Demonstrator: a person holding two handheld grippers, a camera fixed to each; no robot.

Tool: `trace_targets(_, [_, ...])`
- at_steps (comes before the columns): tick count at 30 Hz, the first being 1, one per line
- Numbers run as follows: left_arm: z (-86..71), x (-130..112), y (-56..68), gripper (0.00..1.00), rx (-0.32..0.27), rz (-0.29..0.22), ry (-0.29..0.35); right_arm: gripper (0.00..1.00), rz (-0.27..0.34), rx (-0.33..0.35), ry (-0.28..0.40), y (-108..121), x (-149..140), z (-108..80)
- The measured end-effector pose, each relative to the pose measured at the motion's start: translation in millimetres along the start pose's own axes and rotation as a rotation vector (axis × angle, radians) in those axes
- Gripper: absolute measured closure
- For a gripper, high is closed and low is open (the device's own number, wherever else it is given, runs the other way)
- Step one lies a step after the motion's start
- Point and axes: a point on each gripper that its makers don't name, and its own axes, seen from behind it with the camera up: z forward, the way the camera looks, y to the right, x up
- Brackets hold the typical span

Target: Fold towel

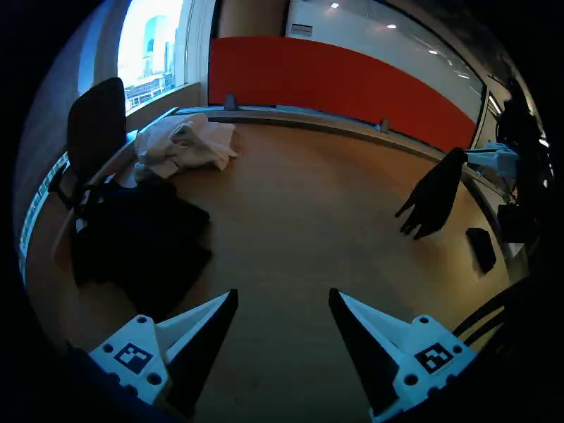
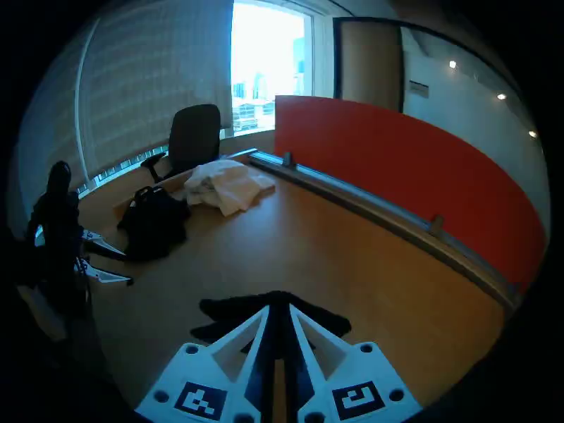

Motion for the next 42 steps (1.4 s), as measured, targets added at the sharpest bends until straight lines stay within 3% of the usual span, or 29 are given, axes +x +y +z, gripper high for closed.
trace_targets(16, [2.7, 2, 12.5, 0.05, -0.006, 0.004, -0.003, 0.95, 0.031, -0.069, -0.026, 68, -28, -52.5])
trace_targets(42, [7.7, -6, 30.5, 0.05, 0.000, 0.022, -0.036, 0.95, 0.119, -0.222, -0.097, 208, -91, -132.3])
